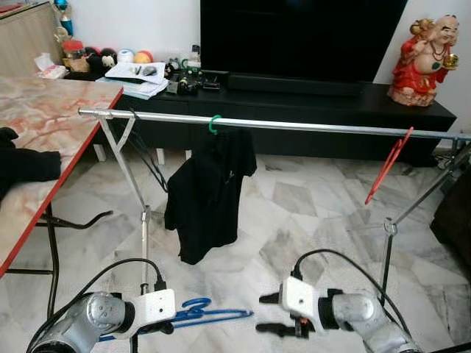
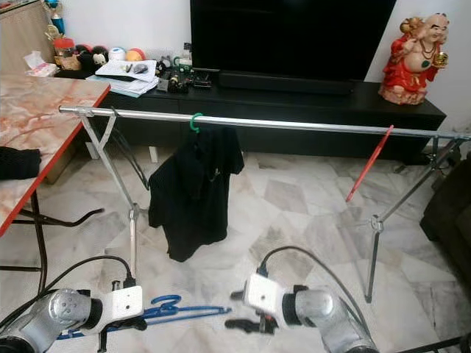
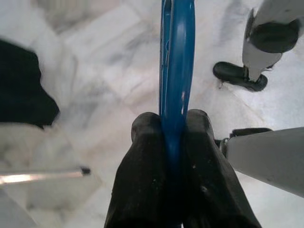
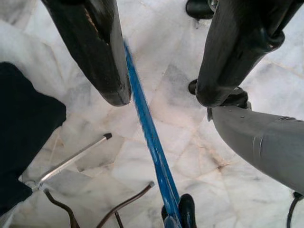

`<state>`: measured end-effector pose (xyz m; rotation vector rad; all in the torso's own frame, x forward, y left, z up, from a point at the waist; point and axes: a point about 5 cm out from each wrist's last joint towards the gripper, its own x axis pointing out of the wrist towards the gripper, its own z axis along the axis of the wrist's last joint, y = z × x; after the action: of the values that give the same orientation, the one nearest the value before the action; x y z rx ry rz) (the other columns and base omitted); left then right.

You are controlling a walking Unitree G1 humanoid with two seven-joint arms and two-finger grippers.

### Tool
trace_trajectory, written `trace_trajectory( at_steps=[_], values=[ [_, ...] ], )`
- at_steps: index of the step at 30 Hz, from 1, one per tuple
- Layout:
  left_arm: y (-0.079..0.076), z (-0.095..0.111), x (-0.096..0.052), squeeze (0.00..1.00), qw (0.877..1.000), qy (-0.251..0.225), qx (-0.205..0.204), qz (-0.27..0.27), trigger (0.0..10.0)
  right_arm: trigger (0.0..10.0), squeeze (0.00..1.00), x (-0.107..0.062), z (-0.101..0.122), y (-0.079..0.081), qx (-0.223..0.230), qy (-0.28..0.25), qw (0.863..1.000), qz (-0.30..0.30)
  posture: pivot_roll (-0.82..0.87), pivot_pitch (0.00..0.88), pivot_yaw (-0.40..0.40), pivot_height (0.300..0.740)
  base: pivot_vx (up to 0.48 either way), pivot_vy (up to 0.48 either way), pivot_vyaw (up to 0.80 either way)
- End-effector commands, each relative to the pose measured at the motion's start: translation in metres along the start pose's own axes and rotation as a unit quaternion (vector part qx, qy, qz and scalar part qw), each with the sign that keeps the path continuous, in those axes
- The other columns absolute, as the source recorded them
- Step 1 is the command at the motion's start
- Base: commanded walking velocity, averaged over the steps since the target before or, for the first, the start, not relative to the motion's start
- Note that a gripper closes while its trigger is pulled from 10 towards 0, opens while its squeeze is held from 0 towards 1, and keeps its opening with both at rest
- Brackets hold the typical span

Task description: Hang hanger

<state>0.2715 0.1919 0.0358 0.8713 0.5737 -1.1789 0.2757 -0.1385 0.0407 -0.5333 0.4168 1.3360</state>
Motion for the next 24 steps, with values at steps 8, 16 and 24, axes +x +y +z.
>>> trace_trajectory(
  at_steps=[8,16,24],
  values=[
    [0.015,0.04,-0.018,0.0,0.997,-0.016,0.062,-0.03,10.0,10.0,0.0,0.014,0.015,-0.003,-0.059,-0.028,0.998,0.002,0.13,0.009,-0.09,0.74,0.0,0.0,0.0],
    [0.016,0.061,-0.017,0.0,0.996,-0.026,0.084,-0.028,10.0,10.0,0.0,0.019,0.015,-0.003,-0.094,-0.019,0.995,0.004,0.13,0.011,-0.092,0.74,0.0,0.0,0.0],
    [0.017,0.077,-0.02,0.0,0.995,-0.035,0.093,-0.027,10.0,10.0,0.0,0.025,0.018,-0.005,-0.102,-0.031,0.994,-0.024,0.13,0.017,-0.098,0.74,0.0,0.0,0.0]
  ],
)
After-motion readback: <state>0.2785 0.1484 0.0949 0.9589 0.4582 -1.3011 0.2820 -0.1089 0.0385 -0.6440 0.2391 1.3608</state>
